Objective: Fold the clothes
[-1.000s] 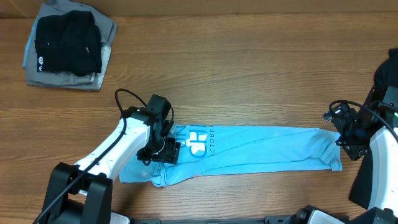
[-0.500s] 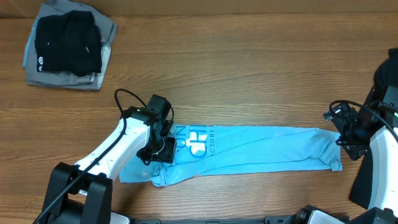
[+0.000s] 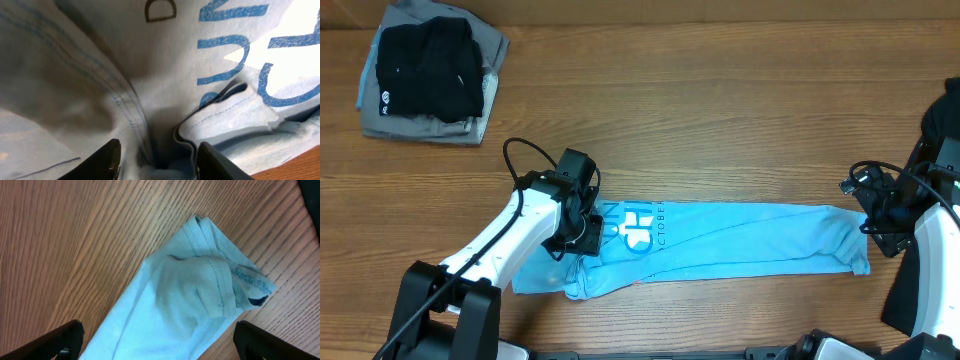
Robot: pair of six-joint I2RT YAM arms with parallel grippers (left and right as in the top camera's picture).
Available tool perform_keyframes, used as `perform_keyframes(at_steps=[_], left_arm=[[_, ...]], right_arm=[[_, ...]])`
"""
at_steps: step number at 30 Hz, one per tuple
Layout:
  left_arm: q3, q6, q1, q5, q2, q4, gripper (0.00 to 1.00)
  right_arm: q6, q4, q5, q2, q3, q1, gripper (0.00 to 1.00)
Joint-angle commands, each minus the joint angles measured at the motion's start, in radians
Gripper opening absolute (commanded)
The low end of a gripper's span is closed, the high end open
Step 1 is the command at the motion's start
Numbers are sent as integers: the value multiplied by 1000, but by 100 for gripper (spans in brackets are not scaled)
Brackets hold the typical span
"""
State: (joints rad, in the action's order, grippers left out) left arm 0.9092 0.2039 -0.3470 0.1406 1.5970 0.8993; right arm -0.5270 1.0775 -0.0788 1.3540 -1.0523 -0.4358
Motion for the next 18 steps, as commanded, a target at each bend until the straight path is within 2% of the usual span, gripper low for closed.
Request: perform_keyframes(at_steps=[1, 9, 15, 18], left_arm=[[-9, -2, -5, 7, 2, 27, 48], [-9, -2, -5, 55, 2, 80, 43], [-9, -3, -6, 51, 2, 68, 45], [-9, -9, -6, 53, 2, 74, 40]], right_arm=[[4, -3, -2, 1, 5, 6, 100], [4, -4, -2, 1, 5, 6, 100], [4, -3, -2, 1, 5, 6, 100], [4, -3, -2, 1, 5, 6, 100]])
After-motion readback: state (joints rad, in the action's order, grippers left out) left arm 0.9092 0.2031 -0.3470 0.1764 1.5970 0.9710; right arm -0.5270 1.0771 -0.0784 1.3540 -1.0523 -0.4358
